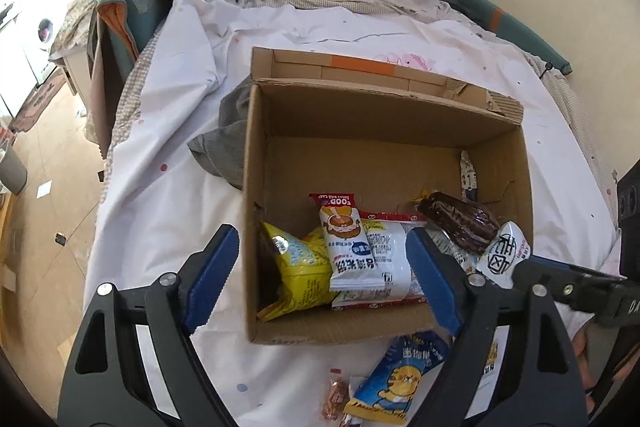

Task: Organize snacks
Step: 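Withdraw both open tools from the box back toward the remaining snacks, then grasp the clear jerky packet with the left tool while the right tool grasps the pink bear-print bar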

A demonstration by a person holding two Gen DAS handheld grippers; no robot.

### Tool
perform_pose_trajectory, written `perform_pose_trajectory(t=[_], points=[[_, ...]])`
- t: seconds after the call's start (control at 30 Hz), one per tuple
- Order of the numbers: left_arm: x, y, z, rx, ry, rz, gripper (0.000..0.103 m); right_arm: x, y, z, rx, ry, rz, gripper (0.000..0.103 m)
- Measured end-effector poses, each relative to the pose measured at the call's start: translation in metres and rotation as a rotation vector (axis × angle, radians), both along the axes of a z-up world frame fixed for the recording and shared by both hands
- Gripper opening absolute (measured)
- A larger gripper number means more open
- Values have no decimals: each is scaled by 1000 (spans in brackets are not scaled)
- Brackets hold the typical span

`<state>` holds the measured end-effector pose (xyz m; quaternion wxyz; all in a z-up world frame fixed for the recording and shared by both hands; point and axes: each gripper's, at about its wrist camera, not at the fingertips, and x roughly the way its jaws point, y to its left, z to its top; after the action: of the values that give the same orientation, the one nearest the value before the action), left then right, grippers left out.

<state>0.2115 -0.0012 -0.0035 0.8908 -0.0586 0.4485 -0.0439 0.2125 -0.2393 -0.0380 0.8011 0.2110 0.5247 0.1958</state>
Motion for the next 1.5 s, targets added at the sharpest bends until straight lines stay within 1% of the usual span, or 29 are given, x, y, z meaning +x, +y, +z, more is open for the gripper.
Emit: perform_pose_trajectory(t=[0.13,0.3,0.4,0.47,0.57,0.77,0.87,1.07,1.13,1.17,1.23,1.27,1.3,1.4,1.47,1.5], points=[[-7,7,4,-1,0,24,83,-13,-10,2,22,10,-22,102],[-22,14,4,-19,11,41,83,-29,-22,11,43,-18,-52,102],[-33,18,4,-25,12,52,83,-39,-35,16,86,-34,-101,102],[-39,21,5,-34,15,64,83,-46,-46,18,121,-42,-155,102],[-47,28,4,-52,26,88,83,-52,-60,19,120,-59,-222,102],[-61,40,-5,-89,76,134,83,-62,-80,7,141,-6,-315,102],[-66,42,-12,-100,106,148,83,-64,-83,0,149,19,-317,102],[-69,36,-32,-56,172,138,83,-70,-81,-9,97,48,-296,102],[-68,32,-41,-56,202,129,83,-72,-79,-11,89,57,-295,102],[-67,30,-46,-57,222,121,82,-72,-78,-12,83,60,-294,102],[-66,25,-56,-39,262,102,75,-72,-76,-13,73,65,-288,102],[-64,22,-62,-20,289,93,63,-71,-75,-13,67,63,-283,102],[-63,18,-72,-4,328,82,55,-71,-74,-13,64,61,-280,102],[-61,13,-96,-5,427,60,53,-70,-71,-12,50,51,-272,102],[-60,5,-111,-5,476,32,53,-70,-70,-13,42,55,-268,102],[-60,1,-116,8,489,18,53,-69,-69,-14,38,58,-268,102]])
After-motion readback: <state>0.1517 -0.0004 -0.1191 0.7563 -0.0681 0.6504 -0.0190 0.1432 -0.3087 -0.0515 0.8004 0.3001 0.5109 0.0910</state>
